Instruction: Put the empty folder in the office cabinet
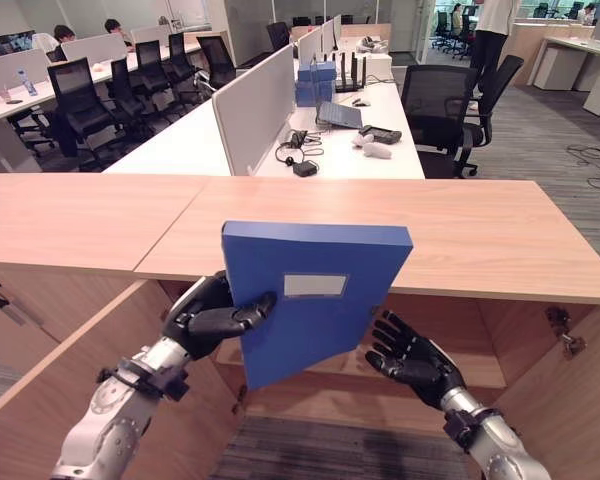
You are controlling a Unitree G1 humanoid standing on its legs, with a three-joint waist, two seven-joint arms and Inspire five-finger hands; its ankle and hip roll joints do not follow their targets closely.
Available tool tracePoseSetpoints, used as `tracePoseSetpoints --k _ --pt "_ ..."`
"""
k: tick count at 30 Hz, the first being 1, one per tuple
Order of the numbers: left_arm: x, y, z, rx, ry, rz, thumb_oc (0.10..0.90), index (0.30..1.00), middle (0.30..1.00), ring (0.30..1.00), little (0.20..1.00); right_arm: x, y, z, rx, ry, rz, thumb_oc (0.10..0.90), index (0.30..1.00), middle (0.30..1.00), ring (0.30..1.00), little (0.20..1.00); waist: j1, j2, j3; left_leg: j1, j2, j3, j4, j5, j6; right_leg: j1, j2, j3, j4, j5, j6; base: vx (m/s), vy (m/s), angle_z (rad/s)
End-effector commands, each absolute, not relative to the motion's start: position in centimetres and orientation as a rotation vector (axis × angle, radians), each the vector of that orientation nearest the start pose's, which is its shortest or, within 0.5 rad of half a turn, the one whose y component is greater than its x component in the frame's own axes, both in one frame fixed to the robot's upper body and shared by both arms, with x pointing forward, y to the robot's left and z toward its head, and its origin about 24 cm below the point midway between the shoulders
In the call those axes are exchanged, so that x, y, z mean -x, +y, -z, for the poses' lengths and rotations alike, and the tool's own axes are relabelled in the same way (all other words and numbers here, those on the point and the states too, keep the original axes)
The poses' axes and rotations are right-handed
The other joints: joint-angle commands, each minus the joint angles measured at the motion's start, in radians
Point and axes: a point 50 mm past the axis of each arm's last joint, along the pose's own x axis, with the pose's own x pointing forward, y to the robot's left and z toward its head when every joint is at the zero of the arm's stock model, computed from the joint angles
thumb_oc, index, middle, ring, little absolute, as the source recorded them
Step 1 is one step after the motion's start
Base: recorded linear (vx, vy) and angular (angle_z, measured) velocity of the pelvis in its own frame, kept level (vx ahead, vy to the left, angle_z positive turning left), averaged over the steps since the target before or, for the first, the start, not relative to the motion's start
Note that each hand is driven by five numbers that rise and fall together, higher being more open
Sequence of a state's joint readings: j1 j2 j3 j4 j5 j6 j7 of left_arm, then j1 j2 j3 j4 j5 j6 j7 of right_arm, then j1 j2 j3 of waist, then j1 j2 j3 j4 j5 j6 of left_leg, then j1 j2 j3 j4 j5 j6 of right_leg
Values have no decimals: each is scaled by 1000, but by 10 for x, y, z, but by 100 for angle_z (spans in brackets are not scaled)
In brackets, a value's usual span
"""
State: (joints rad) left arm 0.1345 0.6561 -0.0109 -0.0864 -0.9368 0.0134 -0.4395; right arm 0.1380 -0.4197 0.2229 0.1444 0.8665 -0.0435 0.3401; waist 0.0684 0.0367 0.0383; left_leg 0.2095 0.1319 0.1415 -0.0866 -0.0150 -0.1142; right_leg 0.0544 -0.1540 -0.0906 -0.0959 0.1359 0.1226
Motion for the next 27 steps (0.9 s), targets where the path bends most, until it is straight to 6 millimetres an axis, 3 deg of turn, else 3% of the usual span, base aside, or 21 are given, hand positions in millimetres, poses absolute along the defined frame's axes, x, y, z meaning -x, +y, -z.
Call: tracePoseSetpoints --k 1,9,17,22,27 --pt "-251 241 -149 287 -384 495 400 300 300 300 300 -251 -169 -72 -496 -136 -547 800 900 900 900 900 -11 -18 -6 -23 -26 -30 -1 -17 17 118 -21 26 21 -165 51 0 0 0" --pt "-251 234 -147 301 -374 515 400 300 300 300 300 -257 -158 -101 -509 -266 -592 800 900 900 900 900 -12 -17 -8 -28 -27 -30 -1 -10 20 108 -22 38 24 -156 48 0 0 0" --pt "-248 229 -140 291 -320 559 400 300 300 300 300 -260 -153 -117 -495 -334 -611 800 900 900 900 900 -11 -16 -8 -21 -27 -31 -1 -15 23 111 -20 45 27 -159 47 10 0 0" --pt "-245 215 -129 299 -234 658 400 300 300 300 300 -261 -145 -118 -538 -334 -637 800 900 900 900 900 -11 -15 -7 -15 -28 -33 -1 -27 25 121 -21 43 25 -168 49 24 -6 0" --pt "-241 198 -132 310 -217 762 400 300 300 300 300 -258 -132 -111 -589 -292 -688 800 900 900 900 900 -11 -17 -7 -17 -29 -36 -1 -26 25 119 -20 43 26 -169 48 0 0 0"
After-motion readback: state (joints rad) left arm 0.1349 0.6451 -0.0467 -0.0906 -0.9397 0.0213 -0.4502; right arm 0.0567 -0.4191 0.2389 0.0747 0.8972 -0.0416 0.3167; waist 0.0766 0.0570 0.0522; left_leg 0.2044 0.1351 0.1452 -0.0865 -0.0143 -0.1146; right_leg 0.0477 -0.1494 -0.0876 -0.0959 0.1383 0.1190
